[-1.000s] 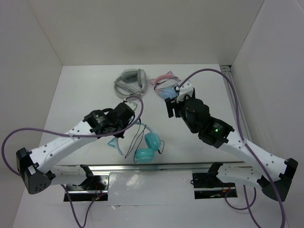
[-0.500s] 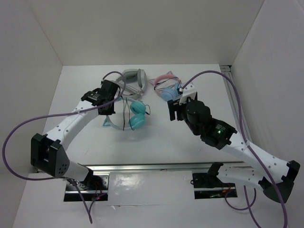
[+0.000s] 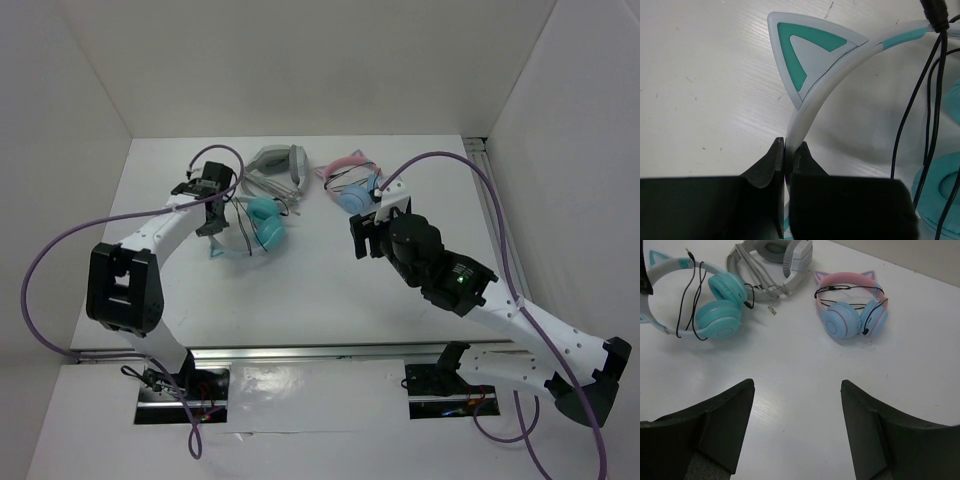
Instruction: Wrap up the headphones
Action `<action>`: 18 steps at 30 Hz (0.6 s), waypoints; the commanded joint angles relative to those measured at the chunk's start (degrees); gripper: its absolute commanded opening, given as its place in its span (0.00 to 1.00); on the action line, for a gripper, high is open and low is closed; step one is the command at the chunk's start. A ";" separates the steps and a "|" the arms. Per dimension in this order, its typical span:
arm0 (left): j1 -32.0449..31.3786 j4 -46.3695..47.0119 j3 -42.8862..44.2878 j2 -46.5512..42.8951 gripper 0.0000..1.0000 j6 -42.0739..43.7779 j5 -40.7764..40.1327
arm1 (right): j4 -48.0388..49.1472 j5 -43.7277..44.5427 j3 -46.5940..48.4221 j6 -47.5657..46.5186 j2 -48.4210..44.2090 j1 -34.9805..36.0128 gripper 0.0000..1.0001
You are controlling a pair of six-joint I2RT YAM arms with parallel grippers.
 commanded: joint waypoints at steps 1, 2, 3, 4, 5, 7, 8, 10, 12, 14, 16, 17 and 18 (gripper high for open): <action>-0.20 4.51 0.41 2.37 0.00 -2.54 1.38 | 0.52 -0.45 -0.32 -0.25 -0.53 0.42 0.77; -0.20 4.51 -0.11 2.90 0.00 -2.01 1.99 | 0.52 -0.45 -0.32 -0.25 -0.53 0.42 0.77; -0.20 4.51 -0.11 3.60 0.00 -2.01 2.00 | 0.52 -0.45 -0.32 -0.25 -0.53 0.42 0.77; -0.20 5.03 -0.11 3.61 0.00 -2.01 2.00 | 0.52 -0.45 -0.32 -0.25 -0.53 0.42 0.77; -0.72 5.04 -0.72 4.30 0.00 -2.01 2.00 | 0.52 -0.45 -0.84 -0.25 -0.53 0.42 0.77; -0.73 5.04 -0.73 5.01 0.00 -2.01 2.79 | 1.04 -0.45 -0.85 -0.25 -1.06 0.94 0.77; -1.34 5.04 -0.73 5.01 0.00 -1.49 2.79 | 1.04 -0.45 -0.85 -0.25 -1.06 0.94 0.77; -2.05 4.42 -0.73 7.03 0.00 -1.48 2.79 | 1.04 -0.45 -0.85 -0.25 -1.06 0.94 0.77; -2.75 3.89 -0.73 9.04 0.00 -0.70 2.79 | 1.04 -0.45 -0.85 -0.25 -1.06 0.94 0.77; -3.27 3.89 -0.12 10.63 0.00 -0.08 4.72 | 1.04 -0.45 -0.85 -0.25 -1.06 0.94 0.77; -3.89 3.28 -0.11 11.95 0.00 0.54 4.72 | 1.04 -0.45 -0.85 -0.25 -1.59 0.94 0.77; -4.68 2.76 -0.11 12.57 0.00 0.54 4.72 | 1.04 -0.45 -1.37 -0.25 -1.59 0.94 0.77; -5.38 2.14 -0.11 13.27 0.00 0.54 3.94 | 1.04 0.07 -1.38 -0.25 -1.59 0.94 0.77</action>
